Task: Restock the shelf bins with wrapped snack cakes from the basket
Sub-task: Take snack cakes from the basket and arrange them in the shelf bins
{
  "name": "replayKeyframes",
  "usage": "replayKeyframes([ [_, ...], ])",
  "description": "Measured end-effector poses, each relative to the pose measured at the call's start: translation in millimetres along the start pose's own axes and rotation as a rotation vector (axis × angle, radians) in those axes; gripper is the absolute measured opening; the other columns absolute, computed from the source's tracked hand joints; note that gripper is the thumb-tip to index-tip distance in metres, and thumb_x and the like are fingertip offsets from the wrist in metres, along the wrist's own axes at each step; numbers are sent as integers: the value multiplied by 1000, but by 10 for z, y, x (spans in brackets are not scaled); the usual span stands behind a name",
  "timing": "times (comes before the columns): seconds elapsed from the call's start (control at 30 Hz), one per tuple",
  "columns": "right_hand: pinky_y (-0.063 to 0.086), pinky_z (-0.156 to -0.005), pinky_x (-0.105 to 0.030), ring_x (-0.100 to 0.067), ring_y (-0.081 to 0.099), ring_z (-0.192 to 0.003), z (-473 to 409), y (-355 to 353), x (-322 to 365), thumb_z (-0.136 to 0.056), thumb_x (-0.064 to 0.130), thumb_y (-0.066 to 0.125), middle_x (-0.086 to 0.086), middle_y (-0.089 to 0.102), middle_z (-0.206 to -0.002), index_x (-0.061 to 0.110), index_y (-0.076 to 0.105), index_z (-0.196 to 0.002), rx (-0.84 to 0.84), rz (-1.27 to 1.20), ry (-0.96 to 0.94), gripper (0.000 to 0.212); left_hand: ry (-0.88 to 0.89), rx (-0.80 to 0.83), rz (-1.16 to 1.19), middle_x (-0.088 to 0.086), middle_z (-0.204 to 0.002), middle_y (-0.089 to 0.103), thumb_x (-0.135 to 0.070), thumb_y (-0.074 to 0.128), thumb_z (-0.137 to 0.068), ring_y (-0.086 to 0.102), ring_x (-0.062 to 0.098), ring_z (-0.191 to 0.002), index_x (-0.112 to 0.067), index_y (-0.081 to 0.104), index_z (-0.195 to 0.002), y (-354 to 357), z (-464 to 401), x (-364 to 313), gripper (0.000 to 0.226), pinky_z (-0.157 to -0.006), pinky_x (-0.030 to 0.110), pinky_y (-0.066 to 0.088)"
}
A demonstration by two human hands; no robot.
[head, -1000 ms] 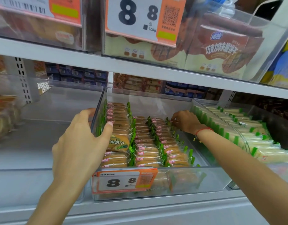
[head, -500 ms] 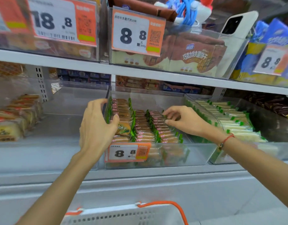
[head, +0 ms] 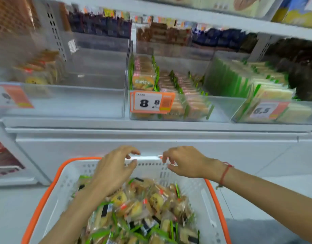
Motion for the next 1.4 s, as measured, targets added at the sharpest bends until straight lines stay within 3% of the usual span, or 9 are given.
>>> replayKeyframes([
  [0.17, 44, -86, -36, -30, 58, -110, 40, 982, 10, -94, 16, 49, -10, 61, -123, 13, 59, -121, 410, 133, 67, 30, -63, 451, -226, -15, -134, 50, -46, 53, -91, 48, 15, -125, -42, 54, -122, 700, 477, 688, 32, -98, 35, 44],
  [0.27, 45, -73, -34, -31, 59, -104, 84, 1382, 67, -94, 20, 52, -12, 58, -122, 10, 61, -118, 546, 74, 105, 28, -90, 725, -334, -9, -158, 14, -60, 48, -90, 13, 18, -146, -42, 25, -147, 921, 794, 915, 64, -116, 38, 22],
  [0.53, 45, -94, -37, -29, 38, -134, 293, 1838, 103, -89, 5, 56, -8, 20, -157, 27, 22, -152, 792, -177, 109, 74, -115, 586, -315, -14, -158, 9, -54, 53, -90, 7, 14, -146, -46, 14, -148, 1052, 958, 980, 70, -116, 39, 11],
  [0.67, 46, -96, -35, -27, 49, -122, 238, 1724, -40, -82, 19, 73, -5, 48, -139, 32, 36, -145, 744, -214, 131, 75, -146, 552, -280, -14, -156, 13, -50, 55, -90, 10, 13, -144, -46, 17, -147, 1100, 970, 1036, 69, -115, 40, 12],
  [0.83, 47, -87, -34, -25, 53, -114, 341, 1615, -101, -79, 21, 75, -5, 55, -129, 20, 55, -123, 677, -174, 172, 49, -176, 532, -260, -14, -154, 18, -48, 58, -88, 12, 15, -143, -44, 23, -146, 1111, 972, 1032, 68, -114, 42, 14],
  [1.0, 35, -105, -43, -27, 43, -123, 594, 1809, 48, -76, 49, 73, -9, 48, -132, 9, 46, -134, 720, 339, 6, 76, -161, 575, -280, -10, -155, 18, -44, 52, -93, 13, 17, -143, -41, 24, -147, 1083, 912, 959, 61, -114, 44, 18],
  [1.1, 28, -108, -45, -27, 37, -126, 673, 1986, 127, -82, 44, 67, -10, 41, -139, 9, 53, -131, 578, 470, -135, 62, -165, 601, -277, -9, -156, 17, -40, 50, -96, 11, 18, -144, -39, 23, -147, 1054, 892, 918, 58, -114, 45, 19],
  [1.3, 45, -75, -23, -24, 55, -99, 437, 1455, 13, -81, 32, 74, -4, 57, -94, 13, 65, -90, 630, -259, 157, 23, -211, 678, -210, -8, -155, 23, -42, 50, -96, 17, 20, -144, -41, 36, -142, 988, 806, 893, 48, -117, 46, 17],
  [1.4, 47, -91, -32, -27, 61, -104, 269, 1013, -59, -81, 29, 75, -4, 67, -95, 14, 67, -102, 510, -771, 230, 26, -217, 598, 39, -12, -143, 41, -37, 47, -98, 34, 9, -132, -34, 49, -133, 859, 619, 641, 35, -111, 33, 25],
])
Point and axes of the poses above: each hand's wrist, its own z-axis away from the middle knuckle, its own y-axis out of the palm, x = y × z, the point moved 2 cm from there along -z, towards the middle knuckle
